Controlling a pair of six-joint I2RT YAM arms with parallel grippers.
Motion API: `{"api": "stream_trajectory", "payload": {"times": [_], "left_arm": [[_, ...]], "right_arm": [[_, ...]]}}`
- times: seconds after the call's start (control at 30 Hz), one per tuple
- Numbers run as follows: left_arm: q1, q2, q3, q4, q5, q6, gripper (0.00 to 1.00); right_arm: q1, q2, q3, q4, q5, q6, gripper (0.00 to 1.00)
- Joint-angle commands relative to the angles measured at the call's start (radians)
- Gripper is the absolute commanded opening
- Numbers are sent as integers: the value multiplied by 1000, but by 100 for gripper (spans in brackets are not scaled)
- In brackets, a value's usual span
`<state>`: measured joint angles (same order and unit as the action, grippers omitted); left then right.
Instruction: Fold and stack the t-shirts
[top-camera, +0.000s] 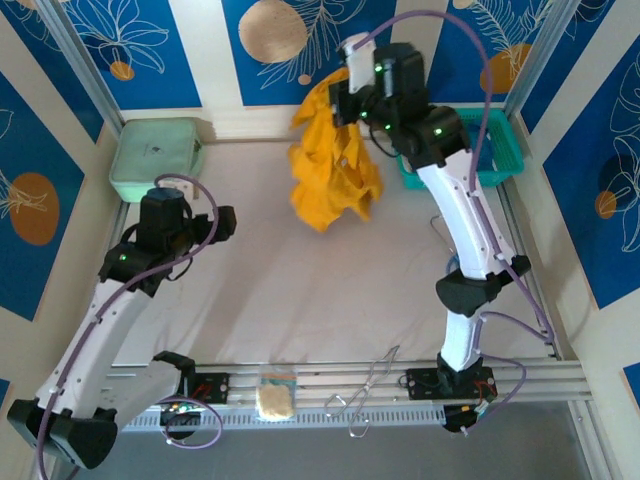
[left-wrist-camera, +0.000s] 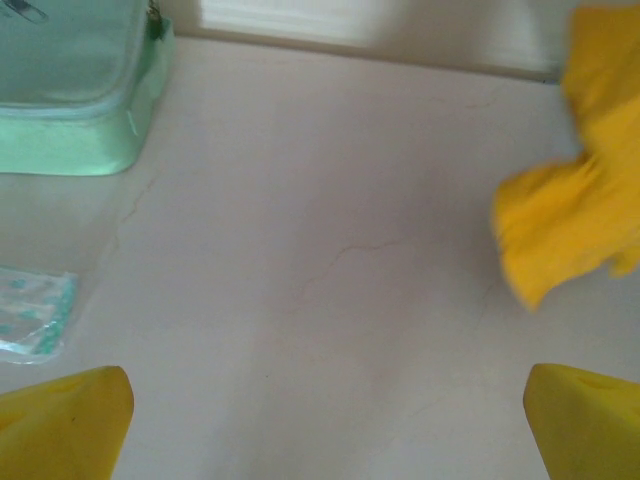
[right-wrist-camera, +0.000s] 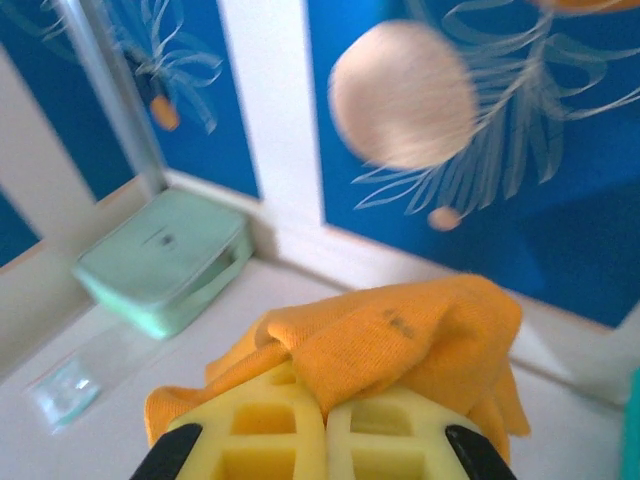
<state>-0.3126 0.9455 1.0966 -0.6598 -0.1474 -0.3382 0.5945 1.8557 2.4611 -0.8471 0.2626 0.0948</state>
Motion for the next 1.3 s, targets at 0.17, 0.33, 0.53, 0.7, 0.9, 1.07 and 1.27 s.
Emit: {"api": "stream_trajectory", "payload": {"times": [0.17, 0.33, 0.53, 0.7, 0.9, 1.07, 1.27], "left_arm": [[-8, -85, 105, -149, -104, 9, 100], [-8, -90, 130, -201, -119, 4, 100], [-8, -29, 99, -215, -67, -29, 100], [-8, 41, 15, -169, 3, -79, 100], [-10, 179, -102, -18, 85, -138, 100], [-16, 358, -105, 121, 152, -166, 100], [-20, 557, -63, 297, 155, -214, 100]], "right_arm": [[211, -106, -322, 146, 3, 230, 0], [231, -98, -451, 108, 64, 436, 0], [79, -39, -587, 104, 64, 557, 0], [-84, 81, -611, 124, 6, 563, 0], [-221, 245, -552, 121, -73, 527, 15], [-260, 203, -661, 165, -116, 540, 49], [-243, -26, -1024, 318, -201, 715, 57]]}}
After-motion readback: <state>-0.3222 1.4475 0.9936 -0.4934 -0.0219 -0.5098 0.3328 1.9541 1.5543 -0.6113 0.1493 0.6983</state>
